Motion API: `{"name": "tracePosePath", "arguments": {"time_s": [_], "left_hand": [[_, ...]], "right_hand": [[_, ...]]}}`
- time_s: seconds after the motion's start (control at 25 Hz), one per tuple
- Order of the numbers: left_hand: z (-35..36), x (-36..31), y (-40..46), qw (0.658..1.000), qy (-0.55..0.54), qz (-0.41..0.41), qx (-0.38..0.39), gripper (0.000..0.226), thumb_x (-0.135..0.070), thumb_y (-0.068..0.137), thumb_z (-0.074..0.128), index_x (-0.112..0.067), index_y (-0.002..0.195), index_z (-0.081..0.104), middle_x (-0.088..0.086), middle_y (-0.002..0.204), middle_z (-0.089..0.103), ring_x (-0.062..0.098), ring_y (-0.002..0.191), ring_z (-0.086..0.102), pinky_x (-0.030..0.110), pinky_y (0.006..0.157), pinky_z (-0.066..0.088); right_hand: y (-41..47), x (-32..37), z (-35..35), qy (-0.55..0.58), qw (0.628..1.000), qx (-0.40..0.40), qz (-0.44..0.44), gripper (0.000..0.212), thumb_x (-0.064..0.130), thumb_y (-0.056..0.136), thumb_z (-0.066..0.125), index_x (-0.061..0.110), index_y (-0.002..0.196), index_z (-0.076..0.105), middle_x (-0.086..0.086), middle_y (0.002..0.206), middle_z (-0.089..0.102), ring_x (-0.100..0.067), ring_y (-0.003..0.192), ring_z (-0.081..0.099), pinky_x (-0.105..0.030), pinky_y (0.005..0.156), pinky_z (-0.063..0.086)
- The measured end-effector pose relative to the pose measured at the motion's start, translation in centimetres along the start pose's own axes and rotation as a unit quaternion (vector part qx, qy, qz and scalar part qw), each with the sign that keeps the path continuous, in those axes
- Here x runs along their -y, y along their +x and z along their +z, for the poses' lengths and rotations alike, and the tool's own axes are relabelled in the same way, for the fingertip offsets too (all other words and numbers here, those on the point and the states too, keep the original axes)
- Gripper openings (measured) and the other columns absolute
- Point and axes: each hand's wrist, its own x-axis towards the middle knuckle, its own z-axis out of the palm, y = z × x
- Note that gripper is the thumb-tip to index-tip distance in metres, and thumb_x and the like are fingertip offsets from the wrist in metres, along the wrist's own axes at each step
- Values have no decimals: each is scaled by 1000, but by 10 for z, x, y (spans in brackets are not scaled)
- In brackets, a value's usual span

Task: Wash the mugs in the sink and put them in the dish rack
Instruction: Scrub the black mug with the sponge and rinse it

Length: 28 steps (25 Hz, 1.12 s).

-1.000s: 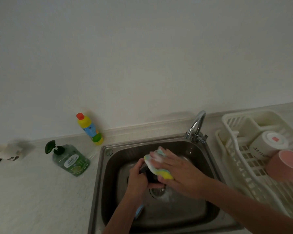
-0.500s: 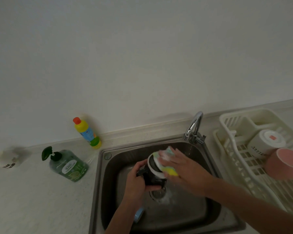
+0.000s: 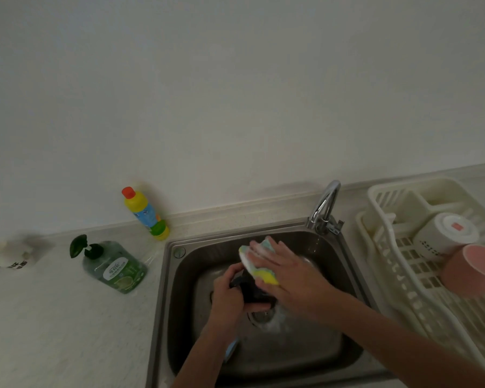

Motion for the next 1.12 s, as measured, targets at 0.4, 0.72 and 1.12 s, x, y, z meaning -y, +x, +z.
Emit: {"name": "tracePosePath", "arguments": {"time_s": [0.4, 0.72, 1.12], "left_hand": [[-1, -6, 5, 1000, 7, 2, -10, 46, 13, 94, 38, -18, 112, 67, 10, 115, 65, 34, 102, 66, 55, 74, 60], [9, -1, 7, 1000, 1, -17, -26, 45, 11, 97, 35, -18, 110, 67, 10, 112, 65, 35, 99, 66, 53, 70, 60], [6, -4, 10, 999, 10, 7, -30, 40, 9, 98, 38, -15, 112, 66, 13, 105, 71, 34, 91, 71, 47, 64, 61]], "right_hand": [[-6, -16, -9, -6, 1000, -10, 11, 60, 63, 99, 18, 43, 155, 9, 19, 164, 3, -11, 151, -11, -43, 125, 6], [-2, -20, -2, -30, 998, -27, 39, 65, 66, 96, 12, 39, 156, 13, 14, 164, 7, -16, 153, -6, -32, 122, -5], [-12, -7, 9, 19, 1000, -21, -10, 63, 65, 98, 18, 39, 156, 14, 16, 165, 5, -13, 151, -11, -36, 125, 2]]}}
